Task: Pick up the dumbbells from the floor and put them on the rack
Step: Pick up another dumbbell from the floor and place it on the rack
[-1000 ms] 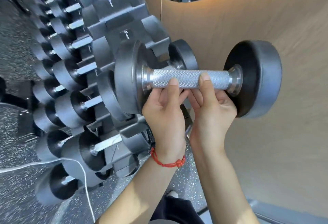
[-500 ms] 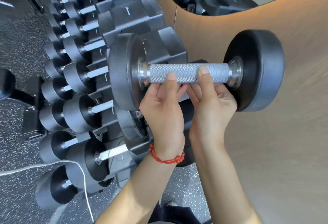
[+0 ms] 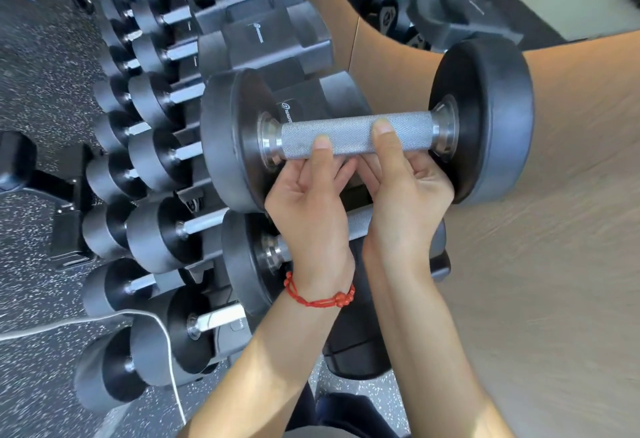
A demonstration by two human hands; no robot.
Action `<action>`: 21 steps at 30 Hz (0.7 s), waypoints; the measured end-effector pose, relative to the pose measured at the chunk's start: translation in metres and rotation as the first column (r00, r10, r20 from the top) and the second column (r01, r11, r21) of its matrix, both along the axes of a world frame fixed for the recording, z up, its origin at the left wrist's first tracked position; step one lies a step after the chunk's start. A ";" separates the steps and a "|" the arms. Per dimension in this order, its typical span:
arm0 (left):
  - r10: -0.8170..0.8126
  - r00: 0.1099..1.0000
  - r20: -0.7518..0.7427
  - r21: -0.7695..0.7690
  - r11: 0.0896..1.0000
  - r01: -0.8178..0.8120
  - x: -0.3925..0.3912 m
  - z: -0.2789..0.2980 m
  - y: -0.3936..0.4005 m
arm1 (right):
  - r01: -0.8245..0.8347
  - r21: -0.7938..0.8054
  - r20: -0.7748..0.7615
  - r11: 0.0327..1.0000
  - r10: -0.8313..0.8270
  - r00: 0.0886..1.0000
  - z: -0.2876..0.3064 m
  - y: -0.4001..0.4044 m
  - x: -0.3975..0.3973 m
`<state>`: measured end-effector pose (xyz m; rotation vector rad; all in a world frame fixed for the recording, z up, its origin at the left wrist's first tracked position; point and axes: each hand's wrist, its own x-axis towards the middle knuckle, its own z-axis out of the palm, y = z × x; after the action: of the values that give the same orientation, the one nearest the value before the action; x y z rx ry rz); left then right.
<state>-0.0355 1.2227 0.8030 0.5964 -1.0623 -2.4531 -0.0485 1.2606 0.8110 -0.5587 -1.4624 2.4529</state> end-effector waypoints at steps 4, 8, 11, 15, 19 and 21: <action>-0.002 1.000 0.025 0.025 1.000 0.001 -0.016 0.001 -0.007 | -0.005 -0.057 0.002 0.998 0.005 1.000 0.006 -0.008 -0.015; 0.009 0.996 0.085 0.049 0.999 -0.013 -0.037 0.000 -0.012 | 0.007 -0.037 0.058 0.999 -0.004 0.998 0.004 -0.017 -0.038; 0.010 0.991 0.130 0.095 0.995 -0.022 -0.053 -0.001 -0.017 | 0.021 -0.083 0.089 0.996 -0.014 0.996 0.000 -0.024 -0.056; -0.002 0.980 0.198 0.146 0.989 -0.028 -0.076 -0.005 -0.023 | 0.039 -0.095 0.143 0.995 -0.025 0.989 -0.007 -0.031 -0.078; 0.004 0.968 0.252 0.174 0.984 -0.049 -0.091 -0.015 -0.021 | 0.050 -0.034 0.203 0.998 -0.043 0.978 -0.020 -0.030 -0.095; 0.017 0.966 0.259 0.180 0.981 -0.066 -0.098 -0.019 -0.019 | 0.037 -0.015 0.219 0.999 -0.033 0.975 -0.027 -0.029 -0.102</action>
<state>-0.1337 1.2033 0.7838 1.0099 -0.9033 -2.5041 -0.1506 1.2320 0.7844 -0.8754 -1.4944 2.4442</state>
